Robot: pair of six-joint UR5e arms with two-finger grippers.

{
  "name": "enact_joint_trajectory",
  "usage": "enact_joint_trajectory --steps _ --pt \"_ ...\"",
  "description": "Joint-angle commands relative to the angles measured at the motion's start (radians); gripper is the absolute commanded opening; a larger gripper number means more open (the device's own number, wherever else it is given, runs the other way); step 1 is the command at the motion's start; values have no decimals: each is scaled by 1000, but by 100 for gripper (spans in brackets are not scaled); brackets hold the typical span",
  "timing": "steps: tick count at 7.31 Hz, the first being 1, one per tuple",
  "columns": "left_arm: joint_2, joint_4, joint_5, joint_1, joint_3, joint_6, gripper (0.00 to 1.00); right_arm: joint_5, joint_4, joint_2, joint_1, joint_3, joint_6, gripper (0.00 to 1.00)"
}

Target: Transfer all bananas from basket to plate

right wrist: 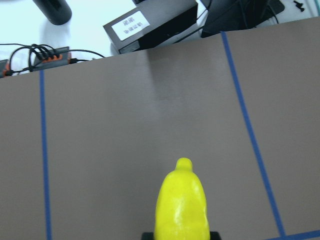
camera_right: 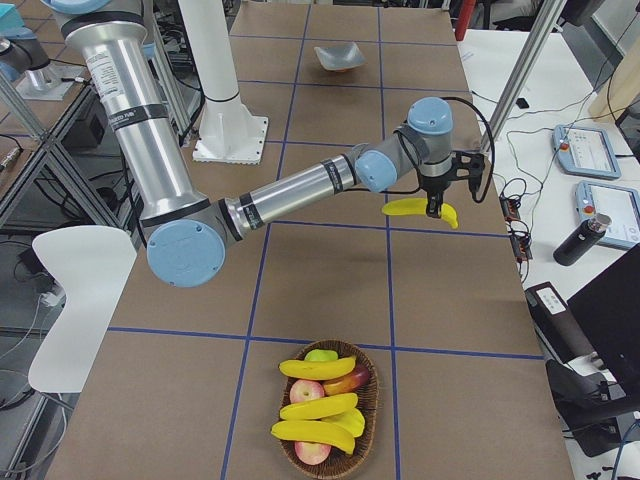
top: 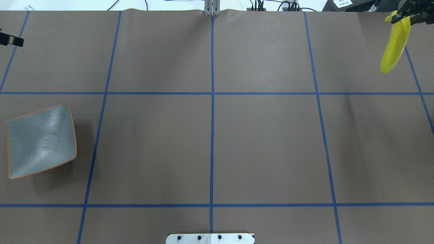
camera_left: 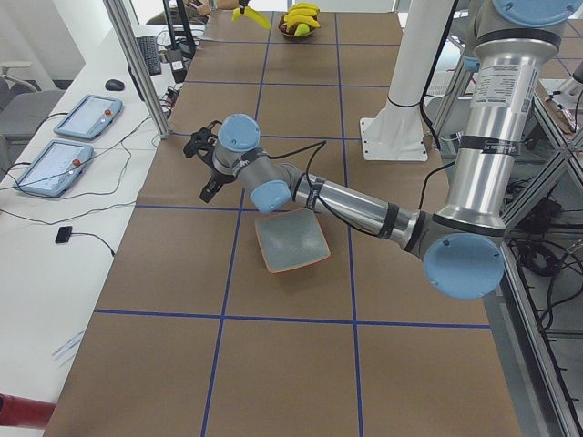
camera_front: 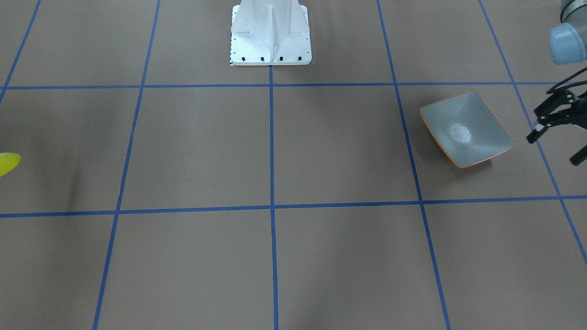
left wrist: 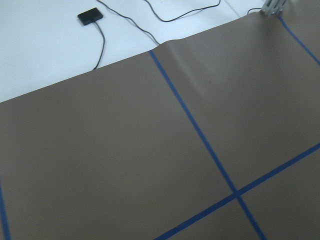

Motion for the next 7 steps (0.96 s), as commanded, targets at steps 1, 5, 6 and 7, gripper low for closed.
enact_joint_trajectory --steps 1,5,6,7 --pt "-172 -18 5 145 -9 -312 99 1 0 27 -79 120 225 0" --pt "-323 -95 53 418 -68 -620 100 -4 93 73 -206 225 461 0" --pt "-349 -95 53 463 -66 -631 100 -10 194 73 -246 217 513 0" --pt "-355 -97 53 489 -69 -633 100 -24 258 74 -284 226 562 0"
